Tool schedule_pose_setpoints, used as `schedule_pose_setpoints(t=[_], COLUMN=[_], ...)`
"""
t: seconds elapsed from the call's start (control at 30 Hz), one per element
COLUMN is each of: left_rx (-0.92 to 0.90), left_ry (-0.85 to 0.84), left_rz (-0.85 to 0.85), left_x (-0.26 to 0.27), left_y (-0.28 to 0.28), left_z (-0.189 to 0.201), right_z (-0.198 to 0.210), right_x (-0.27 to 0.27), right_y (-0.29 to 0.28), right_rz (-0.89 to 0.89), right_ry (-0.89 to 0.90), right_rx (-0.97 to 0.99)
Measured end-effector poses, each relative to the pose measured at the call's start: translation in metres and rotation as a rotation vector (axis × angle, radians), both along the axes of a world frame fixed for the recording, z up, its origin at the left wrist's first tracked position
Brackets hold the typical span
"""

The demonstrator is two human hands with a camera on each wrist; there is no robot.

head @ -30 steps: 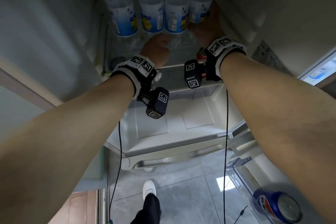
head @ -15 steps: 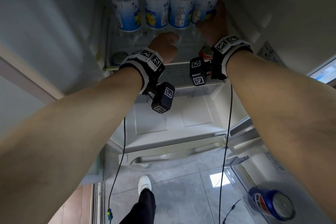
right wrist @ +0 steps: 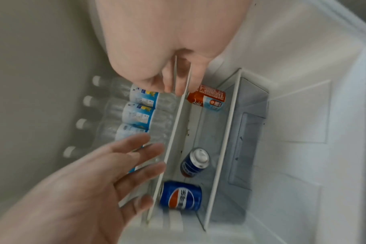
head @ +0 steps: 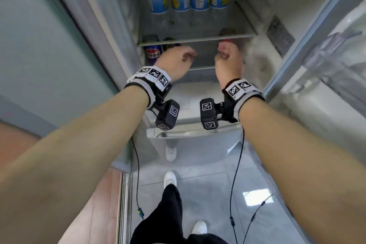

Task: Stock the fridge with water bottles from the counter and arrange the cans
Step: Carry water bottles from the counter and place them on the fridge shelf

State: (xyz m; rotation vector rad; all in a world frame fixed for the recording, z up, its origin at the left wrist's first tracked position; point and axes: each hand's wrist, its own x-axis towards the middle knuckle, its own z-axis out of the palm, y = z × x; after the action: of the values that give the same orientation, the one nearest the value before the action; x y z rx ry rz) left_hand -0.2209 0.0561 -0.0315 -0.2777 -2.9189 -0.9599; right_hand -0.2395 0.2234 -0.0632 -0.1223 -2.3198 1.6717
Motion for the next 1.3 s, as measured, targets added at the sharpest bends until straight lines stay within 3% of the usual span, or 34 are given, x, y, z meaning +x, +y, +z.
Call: schedule_pose_setpoints(t=[0.17, 0.27, 0.43, 0.63, 0.8, 1.07, 1.3], left_rx=[-0.020, -0.006, -0.066, -0.053, -0.045, 0.023, -0.049], left_ry=[0.083, 0.097, 0.068, -0.020, -0.130, -0.199, -0.187], left_rz=[0.056, 0.000, -0.171, -0.388, -0.594, -0.823, -0.851], left_x=[0.088, 0.132, 0.184, 0.237, 0.302, 0.392, 0.454], left_y=[0.002, 0.011, 0.044, 0.102, 0.164, 0.294, 0.431], left_z=[-0.001, 0.004, -0.006, -0.056, -0.097, -0.104, -0.118], right_z=[0.002, 0.002, -0.015, -0.032, -0.050, -0.060, -0.089], right_x=[0.098, 0.159, 0.240, 0.340, 0.430, 0.545, 0.609], right_y=[0.004, 0.016, 0.055, 0.109, 0.146, 0.248, 0.381], right_rz=[0.147, 0.151, 0.005, -0.222, -0.301, -0.520, -0.625], right_ry=[0.062, 0.050, -0.033, -0.115, -0.203, -0.238, -0.233], right_rx=[-0.039, -0.038, -0.086, -0.015, 0.079, 0.065, -0.058])
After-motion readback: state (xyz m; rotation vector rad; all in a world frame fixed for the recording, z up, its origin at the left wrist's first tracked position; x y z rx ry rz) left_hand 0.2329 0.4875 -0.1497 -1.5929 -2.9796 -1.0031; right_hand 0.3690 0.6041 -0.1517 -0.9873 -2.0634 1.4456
